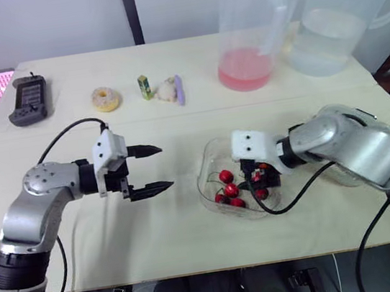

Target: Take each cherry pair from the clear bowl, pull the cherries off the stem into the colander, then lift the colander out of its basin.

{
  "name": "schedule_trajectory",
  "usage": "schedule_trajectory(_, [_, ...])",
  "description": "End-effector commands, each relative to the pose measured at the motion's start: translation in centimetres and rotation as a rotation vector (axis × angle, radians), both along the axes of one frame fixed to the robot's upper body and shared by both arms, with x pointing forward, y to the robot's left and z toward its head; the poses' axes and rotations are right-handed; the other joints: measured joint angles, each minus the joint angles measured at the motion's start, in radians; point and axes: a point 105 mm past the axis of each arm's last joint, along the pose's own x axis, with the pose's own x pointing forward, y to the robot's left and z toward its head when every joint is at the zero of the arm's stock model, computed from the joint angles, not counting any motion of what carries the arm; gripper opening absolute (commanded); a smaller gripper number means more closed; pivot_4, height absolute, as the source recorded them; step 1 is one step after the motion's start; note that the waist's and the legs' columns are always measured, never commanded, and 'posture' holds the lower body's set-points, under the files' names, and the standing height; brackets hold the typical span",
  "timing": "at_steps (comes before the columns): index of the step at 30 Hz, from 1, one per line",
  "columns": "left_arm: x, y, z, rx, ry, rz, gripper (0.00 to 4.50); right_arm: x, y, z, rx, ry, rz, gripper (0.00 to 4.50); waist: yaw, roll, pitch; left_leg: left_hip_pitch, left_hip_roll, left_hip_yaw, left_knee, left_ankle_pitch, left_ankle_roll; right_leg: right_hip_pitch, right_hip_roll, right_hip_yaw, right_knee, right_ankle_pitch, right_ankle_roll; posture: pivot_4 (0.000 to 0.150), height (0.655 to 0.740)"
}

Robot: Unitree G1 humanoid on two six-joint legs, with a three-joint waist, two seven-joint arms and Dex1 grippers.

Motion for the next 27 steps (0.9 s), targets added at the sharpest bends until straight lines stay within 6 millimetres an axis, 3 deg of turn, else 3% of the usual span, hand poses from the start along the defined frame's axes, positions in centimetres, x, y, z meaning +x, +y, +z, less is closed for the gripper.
schedule_trajectory(1, [-0.1,-0.1,0.6,-0.003,-0.036,-0.008,4.5,1.7,-0.4,0.5,-0.079,-0.104,0.062,3.31,0.0,0.0,0.0,0.0,0.0,0.0,0.0,0.0,0.0,0.0,0.0,0.0,0.0,0.0,0.0,0.15,0.74])
schedule_trajectory(8, [-0.4,0.2,0.6,-0.006,-0.039,0.01,4.5,2.2,0.0,-1.1,-0.142,-0.081,0.173,3.31,0.0,0.0,0.0,0.0,0.0,0.0,0.0,0.0,0.0,0.0,0.0,0.0,0.0,0.0,0.0,0.15,0.74])
schedule_trajectory(27, [-0.7,0.7,0.7,-0.003,-0.042,0.05,4.5,1.9,2.1,-1.5,-0.139,-0.07,0.282,3.31,0.001,0.0,0.0,0.0,0.0,-0.001,0.0,0.0,0.0,0.0,0.0,0.0,0.001,0.0,0.0,0.15,0.74])
